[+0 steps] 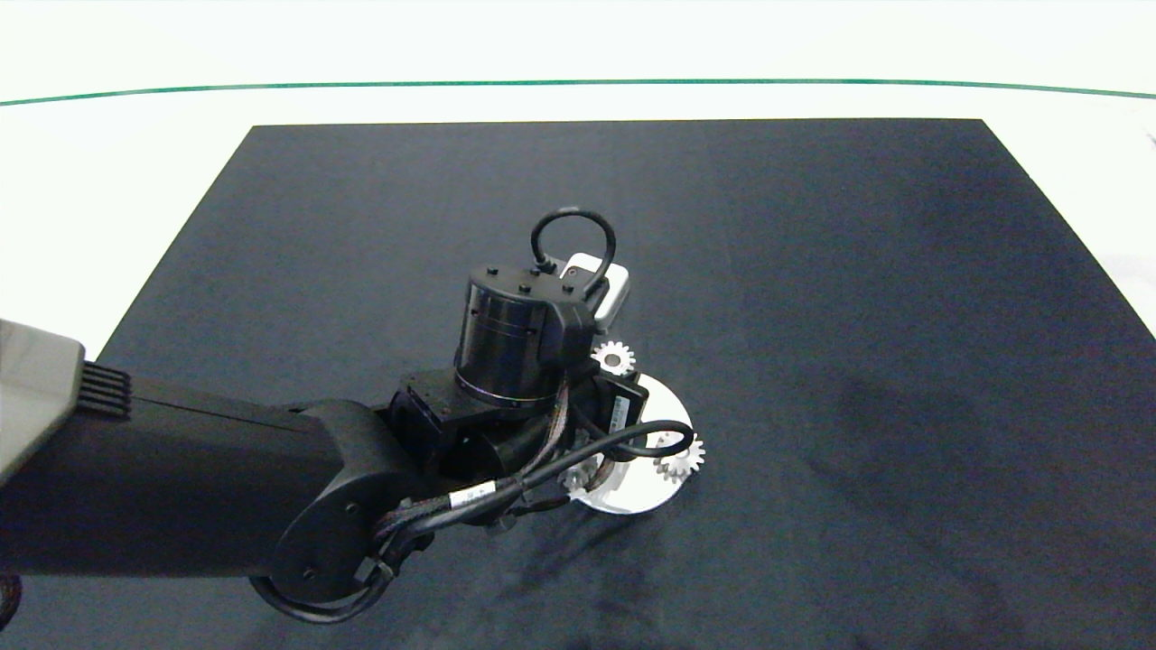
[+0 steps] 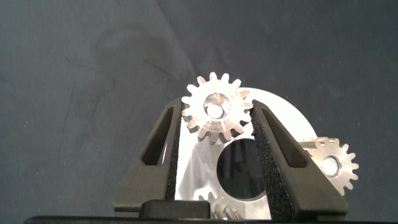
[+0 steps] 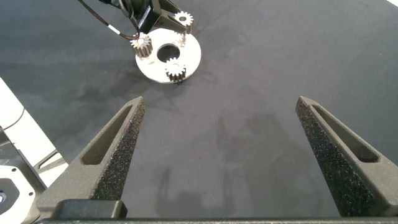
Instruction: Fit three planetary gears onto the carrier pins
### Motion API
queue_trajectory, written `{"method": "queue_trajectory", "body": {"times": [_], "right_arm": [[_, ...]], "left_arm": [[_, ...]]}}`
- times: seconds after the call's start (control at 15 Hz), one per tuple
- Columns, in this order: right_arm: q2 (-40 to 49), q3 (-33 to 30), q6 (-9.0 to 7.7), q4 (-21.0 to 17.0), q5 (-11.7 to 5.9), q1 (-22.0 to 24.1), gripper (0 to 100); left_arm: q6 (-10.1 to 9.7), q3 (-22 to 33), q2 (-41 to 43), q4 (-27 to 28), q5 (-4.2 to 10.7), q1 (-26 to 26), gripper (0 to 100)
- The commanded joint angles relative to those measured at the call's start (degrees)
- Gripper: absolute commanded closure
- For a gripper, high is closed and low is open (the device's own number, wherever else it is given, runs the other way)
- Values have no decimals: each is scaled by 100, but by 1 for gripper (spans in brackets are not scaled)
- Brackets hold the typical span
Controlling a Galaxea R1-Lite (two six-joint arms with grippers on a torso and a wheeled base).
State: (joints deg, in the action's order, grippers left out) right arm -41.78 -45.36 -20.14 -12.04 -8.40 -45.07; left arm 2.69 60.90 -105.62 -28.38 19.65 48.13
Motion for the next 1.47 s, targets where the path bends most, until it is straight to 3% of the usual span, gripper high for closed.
{"method": "queue_trajectory", "body": {"times": [0.07, 1.47], "right_arm": [[-6, 1, -8, -8, -4, -2, 0], [20, 1, -25, -8, -4, -2, 0]], "left_arm": [[29, 18, -29, -27, 12, 12, 100], [117, 115, -170, -27, 12, 48, 100]]}}
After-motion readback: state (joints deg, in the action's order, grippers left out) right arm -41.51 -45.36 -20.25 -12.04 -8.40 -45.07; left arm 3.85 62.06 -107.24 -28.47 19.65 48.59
